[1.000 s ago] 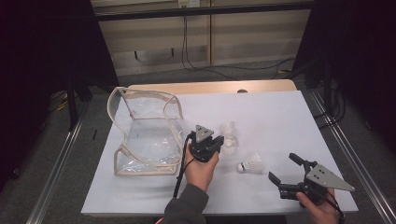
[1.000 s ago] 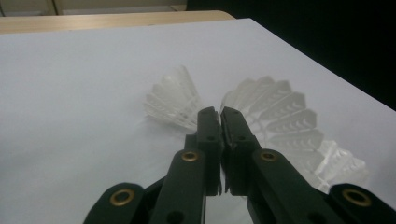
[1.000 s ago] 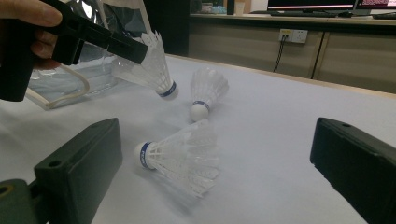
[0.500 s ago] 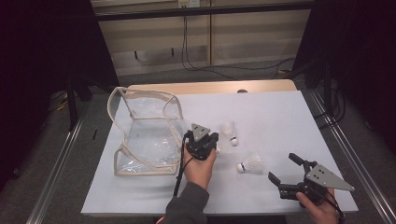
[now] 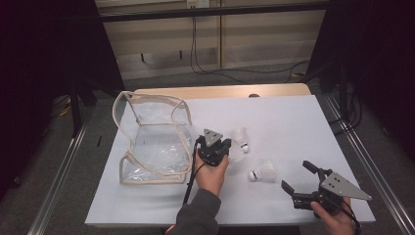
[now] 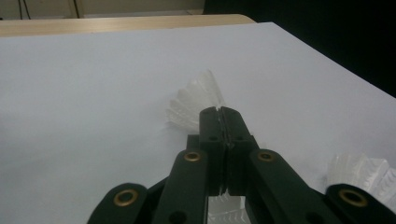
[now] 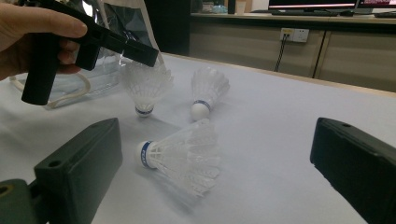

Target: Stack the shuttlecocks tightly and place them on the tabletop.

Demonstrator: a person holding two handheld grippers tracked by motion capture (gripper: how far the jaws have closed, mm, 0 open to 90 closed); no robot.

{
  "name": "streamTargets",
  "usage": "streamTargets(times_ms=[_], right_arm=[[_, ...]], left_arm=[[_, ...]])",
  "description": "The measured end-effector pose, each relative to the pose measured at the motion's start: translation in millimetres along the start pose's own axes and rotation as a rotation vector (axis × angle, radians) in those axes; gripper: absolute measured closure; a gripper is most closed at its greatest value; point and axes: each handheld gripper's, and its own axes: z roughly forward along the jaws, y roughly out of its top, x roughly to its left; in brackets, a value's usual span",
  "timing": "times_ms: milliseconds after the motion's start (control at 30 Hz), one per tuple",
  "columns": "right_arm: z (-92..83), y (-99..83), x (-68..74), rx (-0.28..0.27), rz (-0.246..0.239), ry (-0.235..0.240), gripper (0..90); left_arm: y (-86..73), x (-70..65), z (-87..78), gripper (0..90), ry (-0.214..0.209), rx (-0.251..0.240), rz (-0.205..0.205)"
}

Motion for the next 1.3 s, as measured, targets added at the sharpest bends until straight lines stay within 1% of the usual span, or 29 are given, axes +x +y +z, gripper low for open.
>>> streamTargets(times_ms=[133,233,300,367,400,433,500,567,667,700,833,867,1000,1133,1300], right_arm=[[-0.1,0.2,0.0,-0.002,0.001,0.001,1.7],[-0.2,0.1,-0.2,-0.001,0.000,0.001,1.7],[-0.3,0.0,-0.3,0.001,0.001,0.001,1.7],[-0.3,0.0,-0.4,0.001,0.002,0.001,1.7],[-0.3,0.1,-0.5,-0.001,0.001,-0.001,1.7],[-0.2,0.2,-0.5,-0.005,0.002,0.001,1.7],[-0.3,0.2,-0.5,-0.003,0.004,-0.002,1.7],[0.0,0.1,-0.4,-0.001,0.006,0.000,1.7],[-0.1,0.2,-0.3,-0.001,0.002,0.004,1.7],[-0.2,0.2,-0.3,-0.001,0.000,0.002,1.7],[-0.3,0.3,-0.3,-0.003,0.003,0.003,1.7],[-0.2,0.1,-0.3,-0.003,0.006,0.003,1.7],[-0.3,0.1,-0.4,-0.004,0.004,0.003,1.7],[-0.3,0.2,-0.4,-0.004,0.003,0.003,1.7],[-0.3,0.2,-0.2,-0.004,0.002,0.005,1.7]], left_arm=[[0.0,0.6,2.8,88.8,0.003,-0.006,-0.001],[0.4,1.5,3.4,90.0,0.006,-0.009,-0.009],[0.7,2.3,3.1,90.0,0.021,-0.013,-0.002],[1.3,4.2,2.3,90.0,0.032,-0.027,-0.004],[2.3,5.0,1.7,90.0,0.037,-0.023,-0.004],[2.7,5.0,1.7,90.0,0.043,-0.029,-0.006],[4.6,5.2,0.8,90.0,0.054,-0.034,0.006],[6.1,4.6,0.6,90.0,0.074,-0.039,0.021],[8.1,5.9,2.6,90.0,0.098,-0.047,0.020],[8.8,7.0,3.0,90.0,0.110,-0.046,0.026],[10.9,10.9,5.8,90.0,0.147,-0.045,0.029],[11.0,12.5,6.1,90.0,0.157,-0.038,0.035],[10.7,16.9,8.3,90.0,0.177,-0.044,0.020],[11.5,20.5,10.3,90.0,0.200,-0.046,0.023],[14.5,24.5,11.6,90.0,0.212,-0.054,0.016]])
